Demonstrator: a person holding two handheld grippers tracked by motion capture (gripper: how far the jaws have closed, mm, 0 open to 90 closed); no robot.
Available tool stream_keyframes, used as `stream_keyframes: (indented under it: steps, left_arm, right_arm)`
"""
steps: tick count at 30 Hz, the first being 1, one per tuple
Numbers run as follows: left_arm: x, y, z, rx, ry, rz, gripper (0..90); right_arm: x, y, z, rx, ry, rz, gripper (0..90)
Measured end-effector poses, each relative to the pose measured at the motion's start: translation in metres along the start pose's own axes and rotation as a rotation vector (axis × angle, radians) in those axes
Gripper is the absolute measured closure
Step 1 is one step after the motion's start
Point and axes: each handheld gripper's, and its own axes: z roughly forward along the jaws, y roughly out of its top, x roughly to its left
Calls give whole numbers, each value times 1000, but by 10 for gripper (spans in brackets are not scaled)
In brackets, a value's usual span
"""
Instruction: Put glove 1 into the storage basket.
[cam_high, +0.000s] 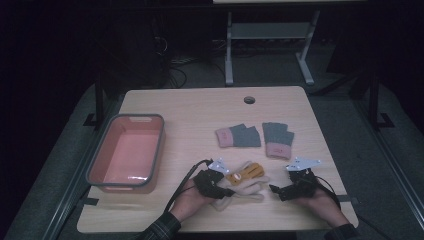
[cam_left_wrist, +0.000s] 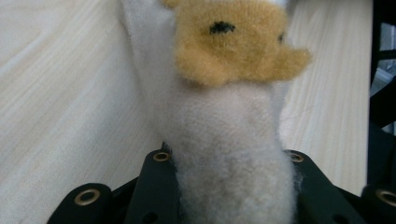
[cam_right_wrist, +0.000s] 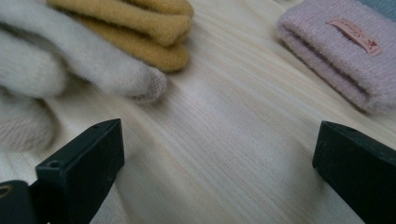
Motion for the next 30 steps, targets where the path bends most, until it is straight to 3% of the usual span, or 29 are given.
stream_keyframes:
  steps: [6,15,30]
  left_arm:
    - [2,3,-10,-15,-20,1,702]
    - [14,4,-32,-47,-22,-34,702]
    - [28,6,-62,-74,32,-91,701]
  right_arm:
    - [0,0,0,0,0,0,18]
    - [0,0,0,0,0,0,18]
    - [0,0,0,1,0,1,18]
